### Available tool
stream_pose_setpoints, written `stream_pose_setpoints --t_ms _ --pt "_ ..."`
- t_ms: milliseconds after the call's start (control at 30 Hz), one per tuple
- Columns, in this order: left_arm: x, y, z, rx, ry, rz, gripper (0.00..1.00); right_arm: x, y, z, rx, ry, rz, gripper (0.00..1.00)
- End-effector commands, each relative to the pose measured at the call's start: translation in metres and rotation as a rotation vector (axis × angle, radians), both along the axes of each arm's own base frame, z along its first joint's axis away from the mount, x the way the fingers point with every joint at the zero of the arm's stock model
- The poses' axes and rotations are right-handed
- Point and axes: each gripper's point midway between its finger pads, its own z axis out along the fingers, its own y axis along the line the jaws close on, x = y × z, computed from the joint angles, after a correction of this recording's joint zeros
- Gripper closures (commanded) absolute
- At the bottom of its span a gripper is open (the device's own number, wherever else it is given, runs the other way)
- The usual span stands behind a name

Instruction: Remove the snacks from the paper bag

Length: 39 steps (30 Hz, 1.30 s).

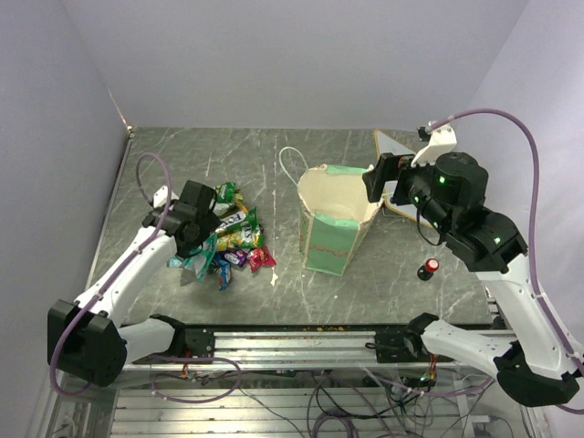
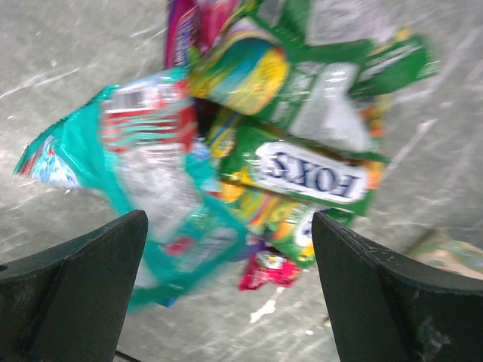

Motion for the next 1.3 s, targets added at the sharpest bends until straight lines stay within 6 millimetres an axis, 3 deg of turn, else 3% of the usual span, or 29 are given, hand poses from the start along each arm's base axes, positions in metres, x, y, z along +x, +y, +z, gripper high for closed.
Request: stream_pose_setpoints --t_ms 0,300,400,467,600,700,833,1033,1267 --pt "0.006 0.004 0.051 -0.014 -0.107 0.002 0.00 -0.010 -0.009 0.023 0.027 -0.054 -0.003 0.00" --pt "0.026 -0.012 0.118 -0.109 -0.287 -0.068 0.00 -0.013 -0.036 0.062 0.067 -0.133 -0.133 0.00" --pt "0.036 -0.025 0.156 -0.146 -0.382 -0.144 0.00 -0.014 -0.044 0.071 0.060 -0.153 -0.163 0.00" --pt "0.042 -0.035 0.192 -0.153 -0.481 -0.229 0.01 -0.016 -0.048 0.083 0.051 -0.172 -0.169 0.00" --pt "0.042 -0.041 0.291 -0.095 -0.728 -0.370 0.00 -0.025 -0.058 0.120 0.105 -0.250 -0.192 0.00" --pt "0.029 -0.032 0.352 -0.001 -0.865 -0.409 0.01 -0.033 -0.063 0.141 0.153 -0.277 -0.196 0.00" --pt "0.003 -0.002 0.405 0.136 -1.000 -0.354 0.01 -0.040 -0.069 0.163 0.204 -0.282 -0.217 0.00" --pt "-0.030 0.033 0.438 0.231 -1.098 -0.231 0.00 -0.042 -0.080 0.163 0.230 -0.248 -0.281 0.00" --pt "-0.033 0.036 0.436 0.233 -1.093 -0.219 0.01 -0.037 -0.089 0.155 0.228 -0.235 -0.359 0.00"
